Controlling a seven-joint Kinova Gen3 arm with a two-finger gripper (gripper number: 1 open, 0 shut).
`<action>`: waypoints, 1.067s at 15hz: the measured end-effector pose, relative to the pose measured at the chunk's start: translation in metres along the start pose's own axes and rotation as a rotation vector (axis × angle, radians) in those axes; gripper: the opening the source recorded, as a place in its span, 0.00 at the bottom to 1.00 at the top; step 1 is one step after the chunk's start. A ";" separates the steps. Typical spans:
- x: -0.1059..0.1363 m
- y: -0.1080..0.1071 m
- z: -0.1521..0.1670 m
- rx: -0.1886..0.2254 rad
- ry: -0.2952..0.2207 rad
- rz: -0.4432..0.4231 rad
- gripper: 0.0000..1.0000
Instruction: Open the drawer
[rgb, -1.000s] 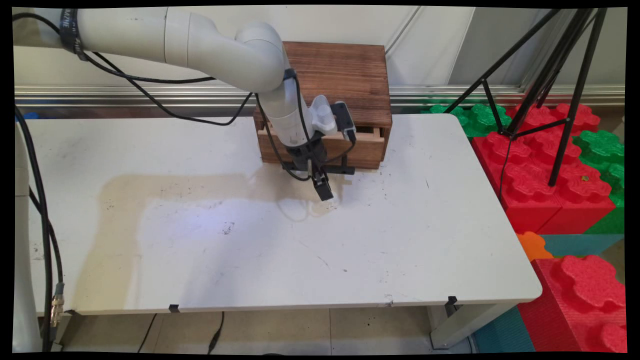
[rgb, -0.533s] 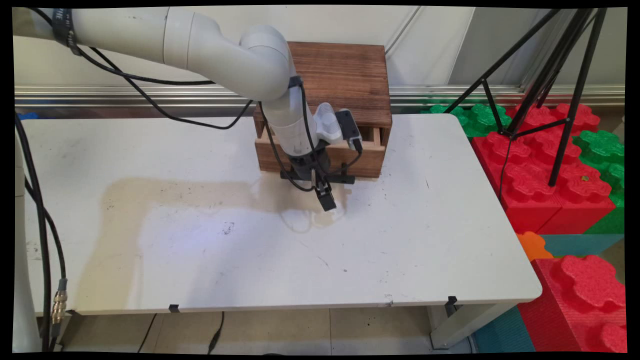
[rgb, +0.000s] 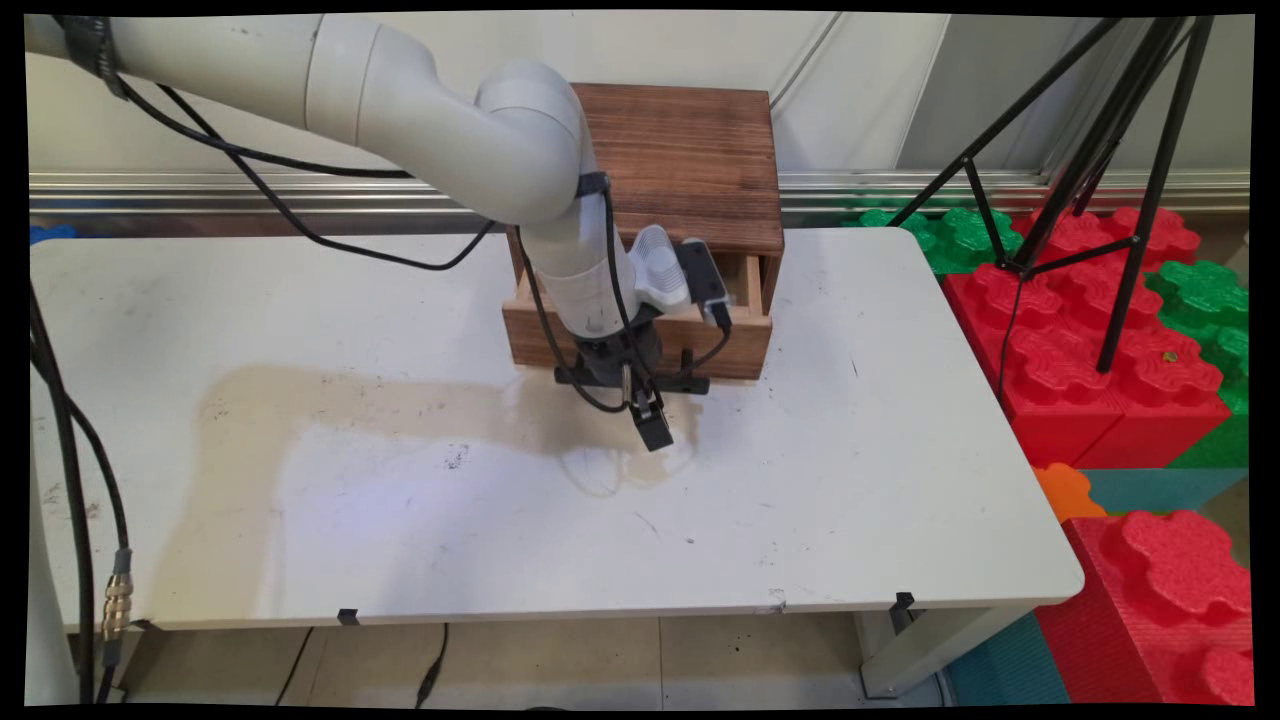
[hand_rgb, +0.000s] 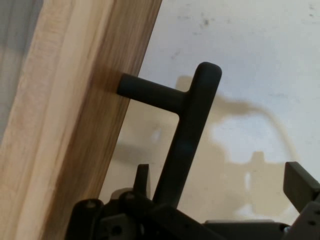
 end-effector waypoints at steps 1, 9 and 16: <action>-0.001 0.005 -0.001 -0.001 -0.002 0.001 1.00; -0.006 0.039 -0.011 -0.019 -0.026 0.004 1.00; -0.012 0.064 -0.018 -0.043 -0.044 0.006 1.00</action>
